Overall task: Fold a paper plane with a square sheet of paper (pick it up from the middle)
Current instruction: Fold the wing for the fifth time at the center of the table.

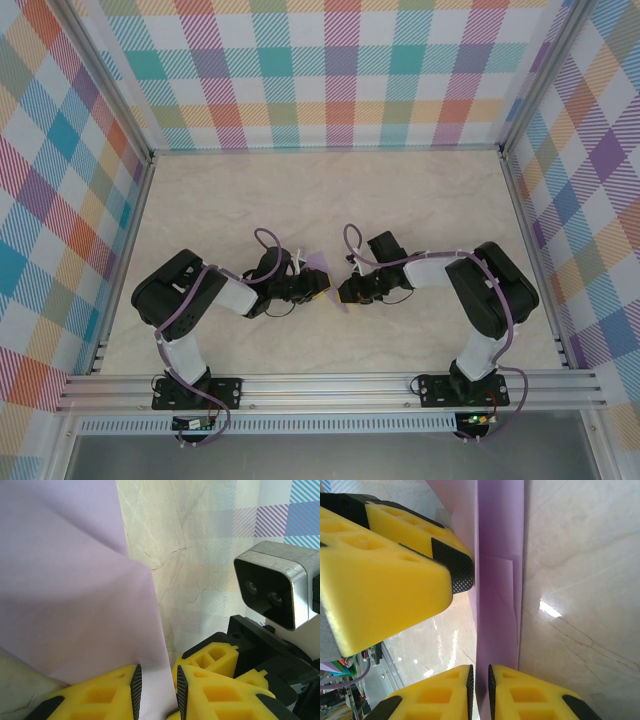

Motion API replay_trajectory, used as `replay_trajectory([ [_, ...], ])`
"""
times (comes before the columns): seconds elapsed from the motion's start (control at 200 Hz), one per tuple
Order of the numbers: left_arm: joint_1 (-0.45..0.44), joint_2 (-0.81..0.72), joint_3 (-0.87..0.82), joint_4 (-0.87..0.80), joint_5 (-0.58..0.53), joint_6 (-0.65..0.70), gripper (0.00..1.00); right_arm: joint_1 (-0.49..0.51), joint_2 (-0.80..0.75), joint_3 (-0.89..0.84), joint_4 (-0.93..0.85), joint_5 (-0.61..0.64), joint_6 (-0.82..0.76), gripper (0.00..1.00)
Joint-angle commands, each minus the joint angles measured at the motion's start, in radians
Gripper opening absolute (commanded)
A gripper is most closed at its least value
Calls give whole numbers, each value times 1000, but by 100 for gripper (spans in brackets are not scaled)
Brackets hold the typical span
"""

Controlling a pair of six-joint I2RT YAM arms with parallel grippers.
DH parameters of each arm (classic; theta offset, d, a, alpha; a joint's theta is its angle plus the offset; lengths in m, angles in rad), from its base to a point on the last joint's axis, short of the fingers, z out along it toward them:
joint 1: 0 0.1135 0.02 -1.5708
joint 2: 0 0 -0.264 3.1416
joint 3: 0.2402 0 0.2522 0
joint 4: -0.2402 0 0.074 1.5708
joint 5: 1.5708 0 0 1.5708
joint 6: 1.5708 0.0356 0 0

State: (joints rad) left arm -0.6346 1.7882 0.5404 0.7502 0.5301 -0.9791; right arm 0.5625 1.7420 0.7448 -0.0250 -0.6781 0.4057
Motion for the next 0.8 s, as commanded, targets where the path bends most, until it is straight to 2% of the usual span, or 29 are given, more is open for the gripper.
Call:
replay_trajectory([
  [0.0,-14,13,13,-48,-33,7,27,-5,24,-13,-24,0,-32,16],
  [0.11,-14,14,16,-53,-35,8,27,-4,43,-10,-23,2,-34,8],
  [0.255,-14,14,18,-61,-36,8,27,-4,63,2,-38,12,-36,6],
  [0.585,-14,15,25,-85,-44,11,28,-3,-33,8,-101,20,-61,19],
  [0.8,-14,17,27,-96,-51,14,27,-4,-41,-4,-145,25,-100,20],
])
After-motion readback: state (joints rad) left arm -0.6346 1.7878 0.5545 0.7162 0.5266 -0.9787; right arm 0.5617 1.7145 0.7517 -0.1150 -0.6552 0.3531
